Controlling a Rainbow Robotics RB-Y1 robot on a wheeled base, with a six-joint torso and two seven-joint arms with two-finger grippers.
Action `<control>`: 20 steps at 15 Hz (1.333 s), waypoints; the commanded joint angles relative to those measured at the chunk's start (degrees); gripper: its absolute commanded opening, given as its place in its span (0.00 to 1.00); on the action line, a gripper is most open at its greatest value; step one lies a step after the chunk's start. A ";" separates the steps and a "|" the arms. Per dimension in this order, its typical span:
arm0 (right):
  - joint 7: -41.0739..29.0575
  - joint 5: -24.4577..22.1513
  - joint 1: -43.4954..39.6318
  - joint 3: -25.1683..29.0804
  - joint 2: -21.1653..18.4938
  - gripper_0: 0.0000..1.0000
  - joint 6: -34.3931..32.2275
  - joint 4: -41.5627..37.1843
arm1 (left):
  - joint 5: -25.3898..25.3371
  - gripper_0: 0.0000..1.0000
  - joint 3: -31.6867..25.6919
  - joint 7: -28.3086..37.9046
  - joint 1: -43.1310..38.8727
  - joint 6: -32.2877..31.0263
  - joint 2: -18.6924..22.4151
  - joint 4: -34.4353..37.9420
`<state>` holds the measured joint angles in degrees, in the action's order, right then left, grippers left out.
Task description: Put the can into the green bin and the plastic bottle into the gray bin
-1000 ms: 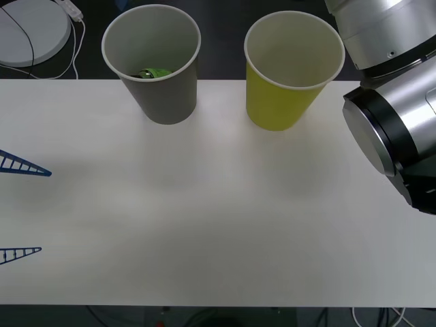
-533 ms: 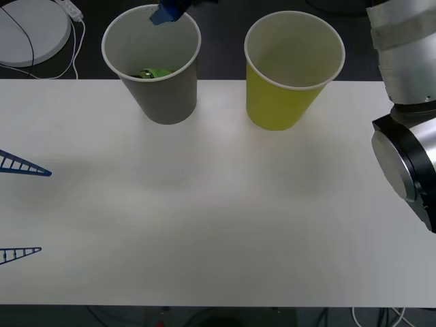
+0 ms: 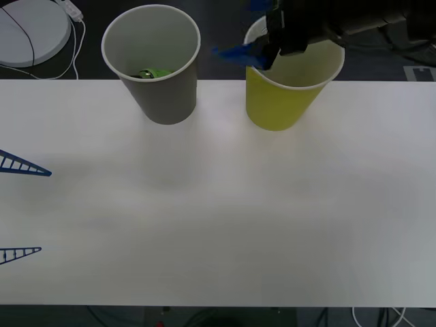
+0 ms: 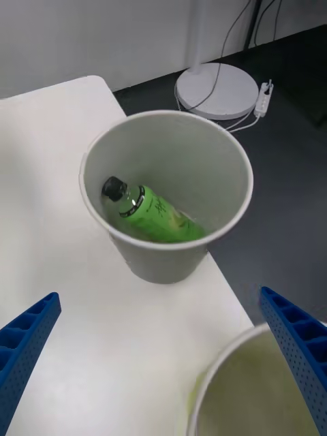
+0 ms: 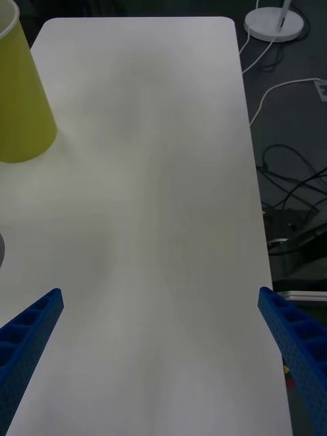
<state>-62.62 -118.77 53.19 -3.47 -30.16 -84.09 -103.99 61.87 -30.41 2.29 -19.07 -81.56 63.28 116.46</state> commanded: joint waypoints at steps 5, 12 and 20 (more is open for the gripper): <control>13.14 17.61 -17.94 10.50 -9.39 1.00 0.94 -7.37 | 0.00 1.00 0.00 0.00 0.00 0.00 0.00 0.00; 34.94 36.42 -35.43 19.82 -20.20 1.00 1.74 -6.93 | 0.00 1.00 0.00 0.00 0.00 0.00 0.00 0.00; 54.45 52.42 -43.70 20.78 -27.50 1.00 -4.07 3.62 | 0.00 1.00 0.00 0.00 0.00 0.00 0.00 0.00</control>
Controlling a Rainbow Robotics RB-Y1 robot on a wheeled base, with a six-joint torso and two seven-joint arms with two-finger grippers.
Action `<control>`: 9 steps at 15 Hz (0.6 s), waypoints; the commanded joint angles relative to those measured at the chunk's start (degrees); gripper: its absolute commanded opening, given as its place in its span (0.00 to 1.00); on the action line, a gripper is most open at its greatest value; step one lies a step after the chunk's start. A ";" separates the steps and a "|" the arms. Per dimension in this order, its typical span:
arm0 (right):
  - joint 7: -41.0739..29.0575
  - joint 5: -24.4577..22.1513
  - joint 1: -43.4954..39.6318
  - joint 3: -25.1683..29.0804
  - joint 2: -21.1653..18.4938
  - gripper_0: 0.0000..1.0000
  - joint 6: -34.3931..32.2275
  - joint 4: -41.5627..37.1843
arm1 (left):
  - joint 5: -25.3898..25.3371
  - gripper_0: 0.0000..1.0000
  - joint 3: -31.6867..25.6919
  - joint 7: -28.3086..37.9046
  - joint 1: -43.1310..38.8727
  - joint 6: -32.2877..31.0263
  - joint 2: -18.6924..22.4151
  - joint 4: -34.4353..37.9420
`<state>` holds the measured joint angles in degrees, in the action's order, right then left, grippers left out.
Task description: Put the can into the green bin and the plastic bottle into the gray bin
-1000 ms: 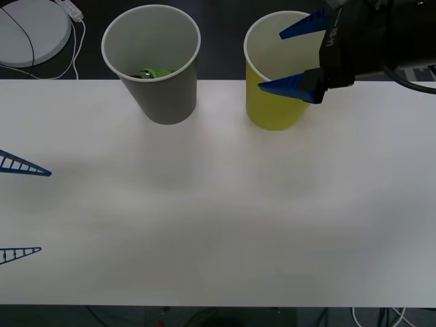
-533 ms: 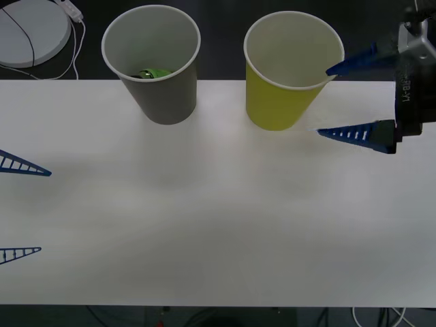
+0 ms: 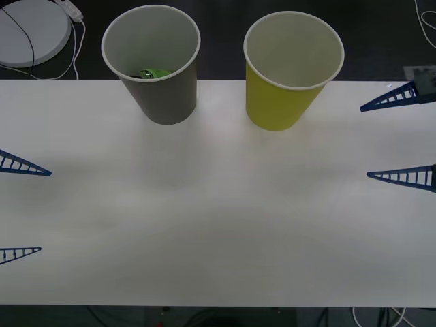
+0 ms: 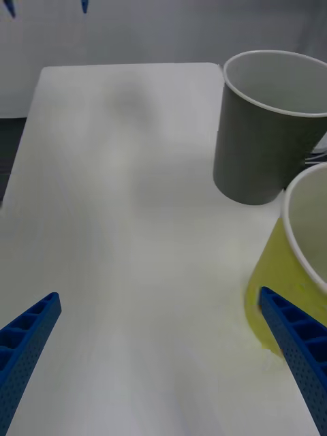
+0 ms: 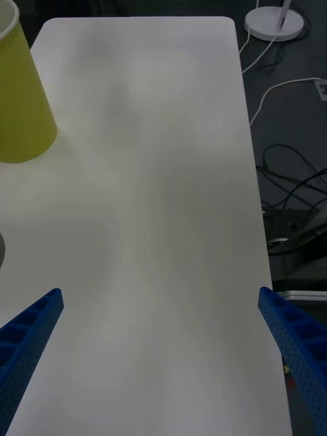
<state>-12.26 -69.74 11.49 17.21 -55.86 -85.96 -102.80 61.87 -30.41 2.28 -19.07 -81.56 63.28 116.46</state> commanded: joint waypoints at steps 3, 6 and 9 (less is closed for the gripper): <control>9.89 7.42 -6.66 0.10 -5.05 1.00 -2.72 3.04 | 0.00 1.00 0.00 0.00 0.00 0.00 0.00 0.00; 13.67 11.20 -10.87 0.10 -7.78 1.00 -2.72 2.16 | 0.00 1.00 0.00 0.00 0.00 0.00 0.00 0.00; 14.20 14.46 -15.18 0.10 -9.97 1.00 -0.61 -1.09 | 0.00 1.00 0.00 0.00 0.00 0.00 0.00 0.00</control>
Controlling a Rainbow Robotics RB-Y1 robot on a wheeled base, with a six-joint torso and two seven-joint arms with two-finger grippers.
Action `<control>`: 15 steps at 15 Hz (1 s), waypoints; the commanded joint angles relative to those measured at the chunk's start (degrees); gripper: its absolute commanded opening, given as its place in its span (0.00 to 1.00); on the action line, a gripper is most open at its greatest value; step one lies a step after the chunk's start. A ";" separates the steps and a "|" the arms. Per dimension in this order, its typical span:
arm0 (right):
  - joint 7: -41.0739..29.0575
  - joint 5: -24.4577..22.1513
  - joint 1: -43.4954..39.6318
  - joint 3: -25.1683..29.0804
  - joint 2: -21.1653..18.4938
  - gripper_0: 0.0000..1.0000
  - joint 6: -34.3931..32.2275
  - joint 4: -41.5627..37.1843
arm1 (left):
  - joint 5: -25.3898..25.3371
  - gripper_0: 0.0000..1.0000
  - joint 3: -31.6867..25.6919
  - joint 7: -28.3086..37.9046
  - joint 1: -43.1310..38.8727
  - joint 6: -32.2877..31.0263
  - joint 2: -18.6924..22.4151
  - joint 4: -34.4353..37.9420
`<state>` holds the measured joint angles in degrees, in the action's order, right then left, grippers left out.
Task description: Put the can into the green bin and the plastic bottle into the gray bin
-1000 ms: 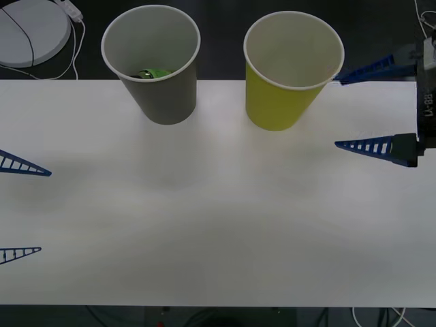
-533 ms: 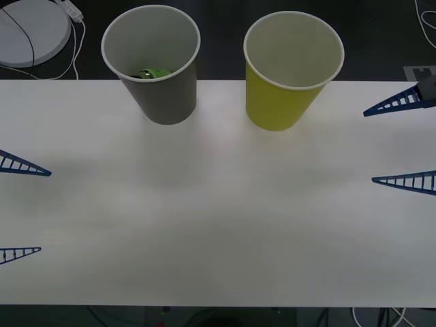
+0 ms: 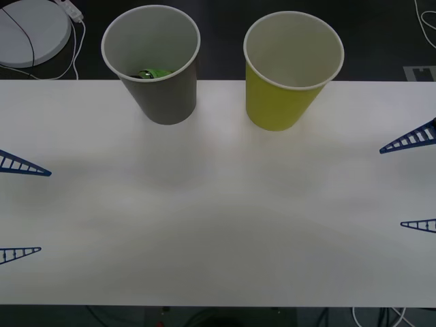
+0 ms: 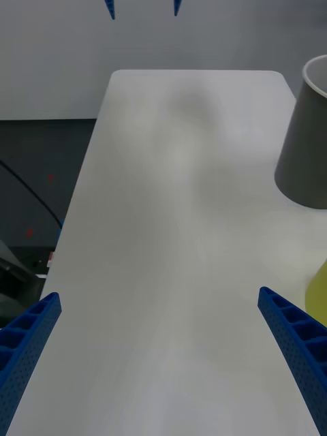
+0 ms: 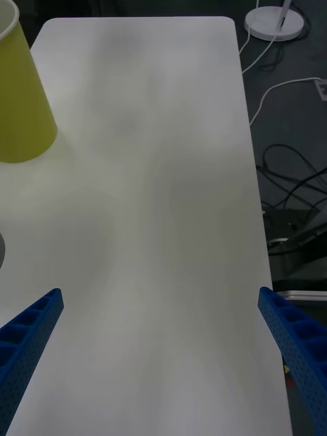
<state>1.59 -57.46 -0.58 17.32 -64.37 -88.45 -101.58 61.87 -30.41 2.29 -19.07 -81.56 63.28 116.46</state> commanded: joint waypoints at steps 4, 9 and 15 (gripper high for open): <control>0.61 4.82 -10.40 1.49 -3.84 1.00 8.03 -8.37 | 0.00 1.00 0.00 0.00 0.00 0.00 0.00 0.00; 0.87 5.87 -16.99 3.78 -4.54 1.00 11.28 -12.77 | 0.00 1.00 0.00 0.00 0.00 0.00 0.00 0.00; 2.63 10.00 -24.20 5.88 -6.65 1.00 15.94 -16.19 | 0.00 1.00 0.00 0.00 0.00 0.00 0.00 0.00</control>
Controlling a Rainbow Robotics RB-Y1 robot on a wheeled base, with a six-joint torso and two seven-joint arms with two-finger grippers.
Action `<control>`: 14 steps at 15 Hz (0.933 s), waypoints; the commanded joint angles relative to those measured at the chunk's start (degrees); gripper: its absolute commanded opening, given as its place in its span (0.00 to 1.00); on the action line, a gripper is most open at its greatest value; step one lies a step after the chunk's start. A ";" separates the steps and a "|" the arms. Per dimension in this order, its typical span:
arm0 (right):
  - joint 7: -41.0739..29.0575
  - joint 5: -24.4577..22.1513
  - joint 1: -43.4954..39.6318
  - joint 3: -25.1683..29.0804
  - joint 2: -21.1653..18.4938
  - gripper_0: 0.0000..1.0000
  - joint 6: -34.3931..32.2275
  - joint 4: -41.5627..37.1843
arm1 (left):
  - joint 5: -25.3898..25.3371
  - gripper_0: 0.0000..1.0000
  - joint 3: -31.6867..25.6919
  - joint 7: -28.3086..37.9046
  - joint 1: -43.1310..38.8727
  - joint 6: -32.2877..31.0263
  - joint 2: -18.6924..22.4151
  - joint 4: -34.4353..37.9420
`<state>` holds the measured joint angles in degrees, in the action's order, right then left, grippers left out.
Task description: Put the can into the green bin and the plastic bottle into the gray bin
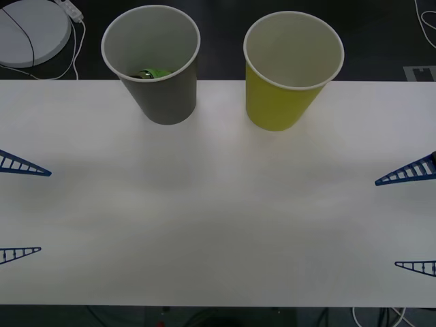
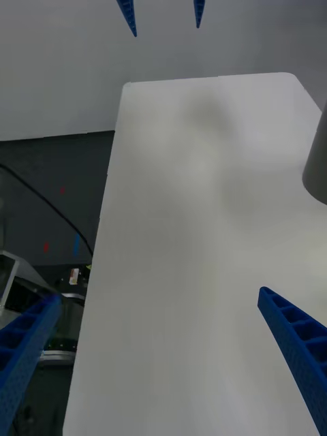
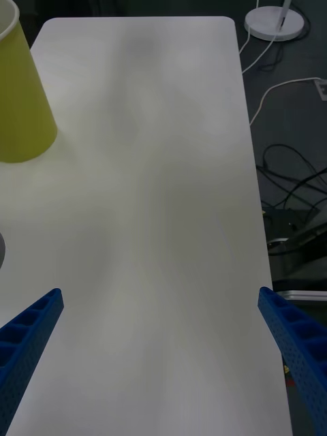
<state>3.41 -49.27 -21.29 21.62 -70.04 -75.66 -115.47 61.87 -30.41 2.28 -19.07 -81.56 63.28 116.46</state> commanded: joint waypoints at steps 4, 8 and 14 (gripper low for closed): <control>1.51 2.68 -6.49 4.22 -0.98 1.00 7.99 -6.61 | 0.00 1.00 0.00 0.00 0.00 0.00 0.00 0.00; 1.77 3.12 -9.21 6.33 -0.98 1.00 10.53 -8.90 | 0.00 1.00 0.00 0.00 0.00 0.00 0.00 0.00; 1.24 3.30 -10.70 7.65 -0.54 1.00 10.97 -9.34 | 0.00 1.00 0.00 0.00 0.00 0.00 0.00 0.00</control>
<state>4.79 -45.90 -31.95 29.27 -70.87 -64.59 -125.11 61.87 -30.41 2.28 -19.07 -81.56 63.28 116.46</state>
